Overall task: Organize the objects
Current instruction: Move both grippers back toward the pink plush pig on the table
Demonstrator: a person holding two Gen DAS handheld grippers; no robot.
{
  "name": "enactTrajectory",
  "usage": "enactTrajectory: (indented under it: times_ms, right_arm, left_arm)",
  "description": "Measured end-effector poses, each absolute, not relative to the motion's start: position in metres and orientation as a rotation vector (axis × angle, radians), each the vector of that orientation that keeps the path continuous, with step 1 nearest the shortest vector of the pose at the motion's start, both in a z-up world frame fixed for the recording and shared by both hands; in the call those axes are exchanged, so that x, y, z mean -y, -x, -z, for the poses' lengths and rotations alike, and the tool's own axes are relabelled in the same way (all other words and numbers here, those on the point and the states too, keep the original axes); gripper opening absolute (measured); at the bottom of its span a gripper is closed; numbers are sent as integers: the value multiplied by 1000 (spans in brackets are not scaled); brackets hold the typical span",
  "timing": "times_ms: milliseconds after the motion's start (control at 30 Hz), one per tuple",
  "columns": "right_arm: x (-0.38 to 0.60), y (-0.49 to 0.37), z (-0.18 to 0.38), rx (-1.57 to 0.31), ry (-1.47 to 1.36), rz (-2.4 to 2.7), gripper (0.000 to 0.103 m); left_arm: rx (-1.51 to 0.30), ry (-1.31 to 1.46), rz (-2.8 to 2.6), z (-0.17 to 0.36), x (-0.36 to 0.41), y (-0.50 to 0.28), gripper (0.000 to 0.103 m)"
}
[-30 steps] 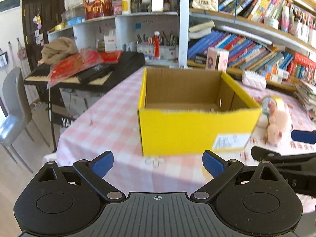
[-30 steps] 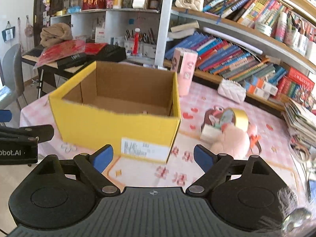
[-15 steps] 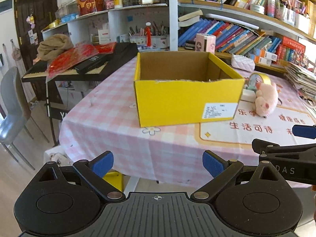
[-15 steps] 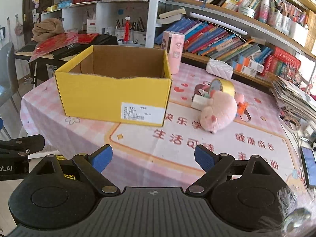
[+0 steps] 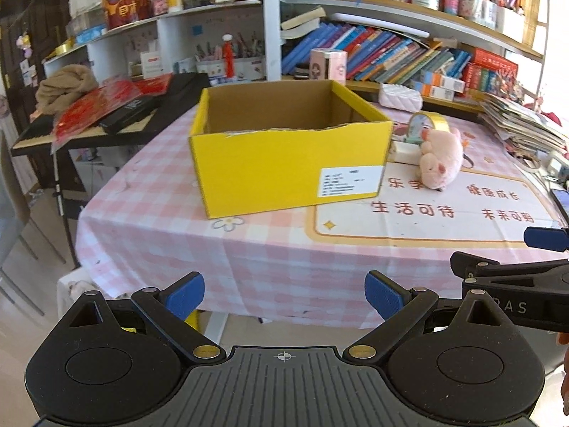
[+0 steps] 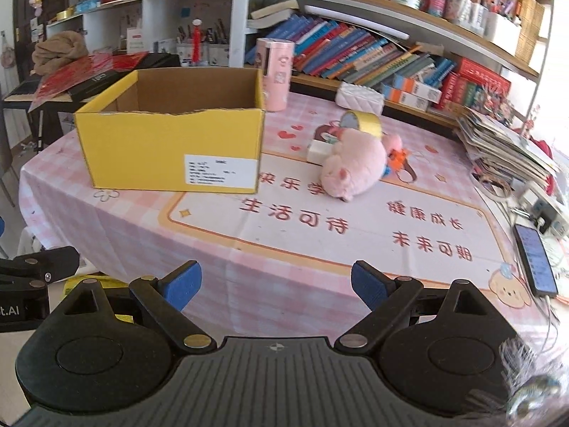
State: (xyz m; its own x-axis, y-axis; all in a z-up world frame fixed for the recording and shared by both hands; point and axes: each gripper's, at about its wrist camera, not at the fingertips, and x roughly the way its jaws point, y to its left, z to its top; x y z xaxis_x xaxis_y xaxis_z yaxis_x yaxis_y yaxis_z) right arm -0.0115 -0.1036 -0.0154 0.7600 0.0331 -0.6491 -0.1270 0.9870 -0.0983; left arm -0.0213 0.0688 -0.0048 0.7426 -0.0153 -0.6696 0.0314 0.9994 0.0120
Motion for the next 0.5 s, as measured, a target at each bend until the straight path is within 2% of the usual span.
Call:
enactTrajectory:
  times_ms: [500]
  right_arm:
    - [159, 10, 18, -720, 65, 72, 92]
  left_arm:
    - [-722, -98, 175, 6, -17, 1, 98]
